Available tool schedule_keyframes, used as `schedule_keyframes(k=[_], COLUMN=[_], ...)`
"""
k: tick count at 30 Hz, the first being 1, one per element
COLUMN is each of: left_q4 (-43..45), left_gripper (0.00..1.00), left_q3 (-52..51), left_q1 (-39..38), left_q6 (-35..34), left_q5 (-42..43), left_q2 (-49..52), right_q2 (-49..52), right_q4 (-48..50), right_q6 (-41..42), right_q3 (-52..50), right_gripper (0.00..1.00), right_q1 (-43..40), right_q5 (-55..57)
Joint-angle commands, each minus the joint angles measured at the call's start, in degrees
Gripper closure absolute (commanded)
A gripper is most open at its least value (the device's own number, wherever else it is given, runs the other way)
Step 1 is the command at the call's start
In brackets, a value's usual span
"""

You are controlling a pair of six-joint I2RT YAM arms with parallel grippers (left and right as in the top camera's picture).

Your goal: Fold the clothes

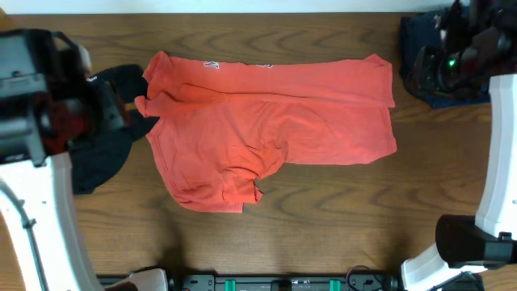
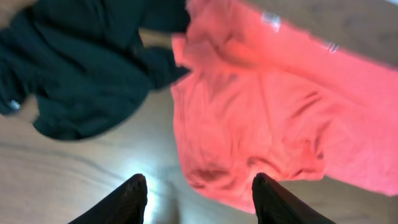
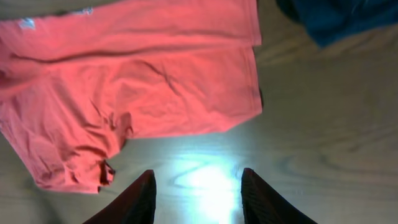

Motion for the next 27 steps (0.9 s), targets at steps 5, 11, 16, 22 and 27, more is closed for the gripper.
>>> schedule_keyframes(k=[5, 11, 16, 22, 27], left_q4=[8.04, 14.71, 18.62, 28.02, 35.69], left_gripper=[0.44, 0.52, 0.53, 0.52, 0.52], left_q3=[-21.97, -35.3, -42.66, -54.03, -60.52], left_q1=[-5.92, -15.08, -23.23, -31.32, -35.95], left_q6=[-2.21, -2.01, -1.97, -2.12, -2.19], left_q5=[4.15, 8.46, 8.41, 8.59, 9.16], left_q2=[0.55, 0.55, 0.55, 0.57, 0.57], right_q2=[-1.88, -1.88, -1.88, -1.86, -1.86], right_q4=[4.46, 12.94, 18.73, 20.74, 20.7], right_q6=[3.87, 4.72, 4.68, 4.11, 4.0], right_q3=[-12.94, -26.14, -33.24, -35.45, -35.45], right_gripper=[0.58, 0.57, 0.53, 0.51, 0.51], right_q1=[2.03, 2.12, 2.12, 2.12, 2.12], right_q5=[2.84, 1.88, -0.26, -0.42, -0.39])
